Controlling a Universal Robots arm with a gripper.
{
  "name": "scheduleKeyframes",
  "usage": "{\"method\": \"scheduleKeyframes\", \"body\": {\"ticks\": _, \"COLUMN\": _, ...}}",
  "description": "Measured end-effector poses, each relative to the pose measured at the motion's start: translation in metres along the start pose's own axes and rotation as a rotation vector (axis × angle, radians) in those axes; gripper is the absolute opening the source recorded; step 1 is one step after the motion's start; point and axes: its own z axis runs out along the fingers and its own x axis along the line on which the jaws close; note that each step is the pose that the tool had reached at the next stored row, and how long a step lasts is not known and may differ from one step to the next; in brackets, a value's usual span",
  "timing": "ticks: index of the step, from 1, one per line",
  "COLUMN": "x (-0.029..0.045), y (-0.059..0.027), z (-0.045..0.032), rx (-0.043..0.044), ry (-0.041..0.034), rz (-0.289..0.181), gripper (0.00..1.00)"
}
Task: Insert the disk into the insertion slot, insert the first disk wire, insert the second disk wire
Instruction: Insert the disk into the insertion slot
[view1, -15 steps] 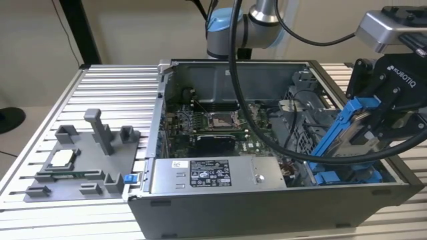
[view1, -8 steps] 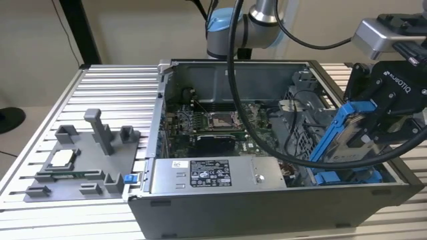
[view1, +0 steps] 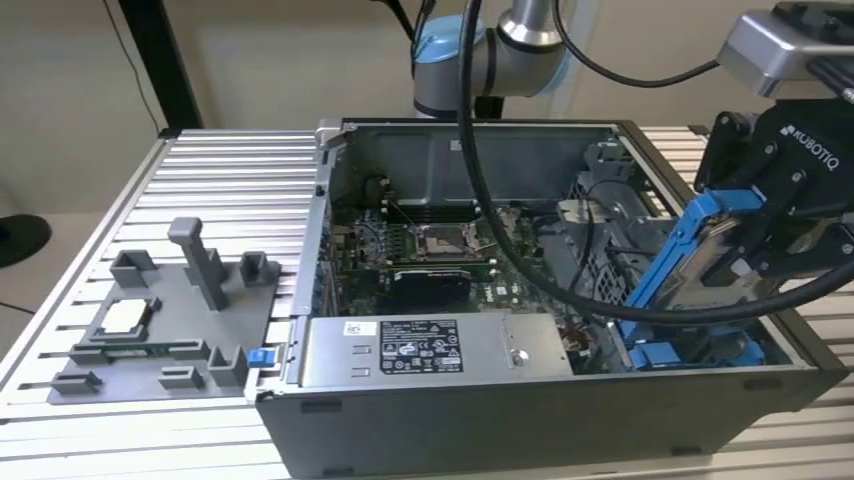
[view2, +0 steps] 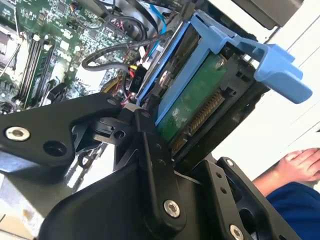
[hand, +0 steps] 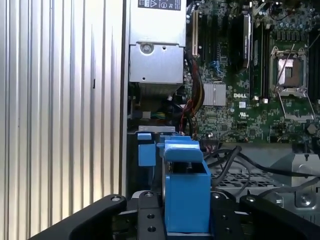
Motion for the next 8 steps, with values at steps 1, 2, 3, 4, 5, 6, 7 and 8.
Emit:
{"method": "scheduleKeyframes", "body": {"ticks": 1, "x": -0.0003, "y": 0.0004, "z": -0.0041, "rx": -0.0009, "ry": 0.0, "rz": 0.0, "gripper": 0.0}}
{"method": "scheduleKeyframes", "body": {"ticks": 2, "x": -0.0007, "y": 0.0007, "z": -0.0085, "rx": -0.0016, "ry": 0.0002, "rz": 0.0, "gripper": 0.0}}
{"method": "scheduleKeyframes", "body": {"ticks": 3, "x": -0.0011, "y": 0.001, "z": -0.013, "rx": -0.002, "ry": 0.0002, "rz": 0.0, "gripper": 0.0}}
{"method": "scheduleKeyframes", "body": {"ticks": 4, "x": -0.0013, "y": 0.0014, "z": -0.0176, "rx": -0.0025, "ry": 0.0002, "rz": 0.0, "gripper": 0.0}}
{"method": "scheduleKeyframes", "body": {"ticks": 5, "x": -0.0009, "y": 0.0017, "z": -0.0218, "rx": -0.0032, "ry": -0.0001, "rz": 0.0, "gripper": 0.0}}
{"method": "scheduleKeyframes", "body": {"ticks": 6, "x": 0.0007, "y": 0.0018, "z": -0.0238, "rx": -0.0049, "ry": 0.0003, "rz": 0.0, "gripper": 0.0}}
{"method": "scheduleKeyframes", "body": {"ticks": 7, "x": 0.0024, "y": 0.0017, "z": -0.0239, "rx": -0.0071, "ry": 0.0001, "rz": 0.001, "gripper": 0.0}}
{"method": "scheduleKeyframes", "body": {"ticks": 8, "x": 0.0038, "y": 0.0017, "z": -0.0239, "rx": -0.007, "ry": 0.0003, "rz": 0.001, "gripper": 0.0}}
